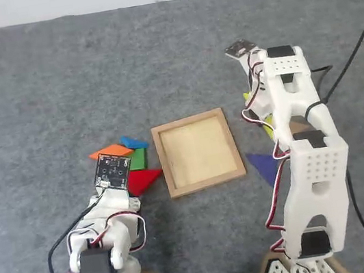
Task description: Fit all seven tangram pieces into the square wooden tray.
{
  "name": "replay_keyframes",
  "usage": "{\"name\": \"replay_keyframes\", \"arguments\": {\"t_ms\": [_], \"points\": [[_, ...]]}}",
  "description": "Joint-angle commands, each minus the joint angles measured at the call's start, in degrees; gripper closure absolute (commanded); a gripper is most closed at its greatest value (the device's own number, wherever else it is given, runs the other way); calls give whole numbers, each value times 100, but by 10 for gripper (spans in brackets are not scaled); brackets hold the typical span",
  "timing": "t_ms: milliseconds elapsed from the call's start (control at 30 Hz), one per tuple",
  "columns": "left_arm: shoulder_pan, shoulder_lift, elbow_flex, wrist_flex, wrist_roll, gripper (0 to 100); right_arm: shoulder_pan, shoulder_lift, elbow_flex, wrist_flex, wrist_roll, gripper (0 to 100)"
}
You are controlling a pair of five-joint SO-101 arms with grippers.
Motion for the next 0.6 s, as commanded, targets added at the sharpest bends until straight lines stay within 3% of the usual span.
{"name": "replay_keyframes", "arguments": {"t_ms": [0, 367, 567], "points": [[-35, -123, -48, 26, 53, 985, -22, 13, 0, 92, -105, 857], [-35, -123, -48, 26, 53, 985, -207, -1244, -9, 541, -281, 857], [-35, -123, -48, 26, 53, 985, -778, -1798, 18, 945, -484, 857]]}}
